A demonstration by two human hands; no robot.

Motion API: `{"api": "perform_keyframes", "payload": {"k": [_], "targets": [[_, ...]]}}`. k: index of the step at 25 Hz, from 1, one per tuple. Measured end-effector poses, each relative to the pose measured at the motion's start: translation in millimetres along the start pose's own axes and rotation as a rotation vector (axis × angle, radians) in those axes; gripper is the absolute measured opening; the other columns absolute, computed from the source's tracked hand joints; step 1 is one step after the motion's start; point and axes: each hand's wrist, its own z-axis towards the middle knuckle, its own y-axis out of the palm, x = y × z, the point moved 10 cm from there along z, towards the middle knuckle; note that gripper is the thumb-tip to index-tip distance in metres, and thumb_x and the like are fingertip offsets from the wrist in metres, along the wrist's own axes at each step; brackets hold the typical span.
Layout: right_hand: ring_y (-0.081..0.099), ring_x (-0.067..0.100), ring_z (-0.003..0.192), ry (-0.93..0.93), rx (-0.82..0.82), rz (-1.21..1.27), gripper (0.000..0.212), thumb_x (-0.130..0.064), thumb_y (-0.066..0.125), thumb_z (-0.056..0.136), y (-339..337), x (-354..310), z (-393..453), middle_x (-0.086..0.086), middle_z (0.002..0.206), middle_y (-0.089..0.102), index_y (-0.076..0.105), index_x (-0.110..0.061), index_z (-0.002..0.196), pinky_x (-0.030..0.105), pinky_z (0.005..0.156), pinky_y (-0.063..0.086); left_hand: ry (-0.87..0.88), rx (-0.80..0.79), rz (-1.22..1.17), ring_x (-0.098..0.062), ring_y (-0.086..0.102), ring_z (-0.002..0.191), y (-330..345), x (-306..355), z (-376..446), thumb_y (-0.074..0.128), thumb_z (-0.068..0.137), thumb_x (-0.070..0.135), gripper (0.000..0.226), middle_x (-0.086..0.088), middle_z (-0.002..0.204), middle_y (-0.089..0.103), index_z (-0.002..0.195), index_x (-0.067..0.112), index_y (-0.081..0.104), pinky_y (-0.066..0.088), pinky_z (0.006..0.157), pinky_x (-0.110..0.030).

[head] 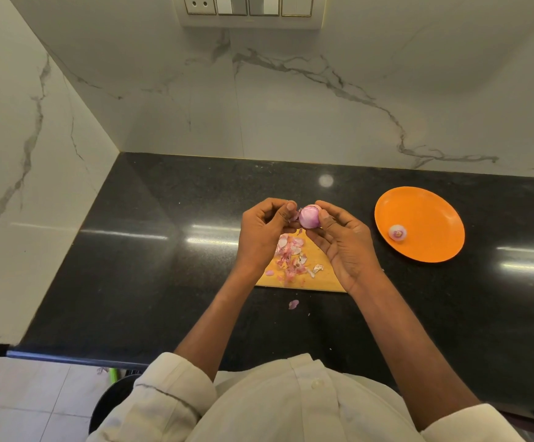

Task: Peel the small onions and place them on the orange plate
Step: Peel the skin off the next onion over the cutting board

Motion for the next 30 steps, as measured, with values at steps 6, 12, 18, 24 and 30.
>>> {"api": "perform_keyframes", "payload": {"k": [6,12,18,24,30], "targets": [[0.077,0.023,0.108,-0.025,0.025,-0.039,0.029,-0.008,0.074,0.094,-3.9,-6.1,-2.4,0.008,0.114,0.079,0.072,-0.007,0.123,0.032,0.083,0.064,0.069,-0.121,0.177,-0.02,0.078,0.097,13.4,10.6,-2.6,0.08,0.097,0.028,0.022,0.001,0.102,0.079,0.114,0.014,0.077,0.066,0.088,-0.044],[0.075,0.023,0.111,-0.079,0.008,-0.142,0.034,-0.019,0.079,0.085,-0.9,-11.1,-4.1,0.006,0.113,0.08,0.075,-0.013,0.118,0.041,0.094,0.062,0.072,-0.018,0.205,-0.027,0.072,0.079,21.3,14.4,-5.5,0.082,0.095,0.023,0.018,-0.006,0.085,0.073,0.099,0.01,0.07,0.064,0.071,-0.046],[0.074,0.025,0.115,-0.005,-0.007,-0.067,0.025,-0.004,0.062,0.102,-2.4,-2.1,1.5,0.007,0.122,0.076,0.074,-0.011,0.124,0.038,0.091,0.063,0.0,-0.001,0.063,-0.03,0.075,0.091,11.9,1.8,-1.0,0.073,0.1,0.011,0.008,-0.009,0.098,0.076,0.107,0.008,0.073,0.067,0.082,-0.044],[0.075,0.022,0.114,0.015,-0.028,-0.01,0.032,-0.007,0.059,0.104,3.6,-1.0,-0.2,0.011,0.127,0.073,0.068,-0.007,0.134,0.032,0.087,0.063,-0.002,-0.083,0.025,-0.023,0.078,0.102,16.7,1.8,-7.2,0.085,0.092,0.019,0.027,-0.006,0.107,0.08,0.116,0.009,0.076,0.066,0.091,-0.041],[0.075,0.022,0.112,0.011,-0.048,-0.026,0.033,-0.005,0.057,0.104,2.9,-1.2,-0.4,0.01,0.127,0.073,0.068,-0.006,0.135,0.032,0.084,0.063,-0.004,-0.035,0.0,-0.027,0.079,0.086,7.7,1.0,-5.9,0.077,0.098,0.011,0.012,-0.011,0.093,0.08,0.105,0.002,0.078,0.066,0.082,-0.04]]}}
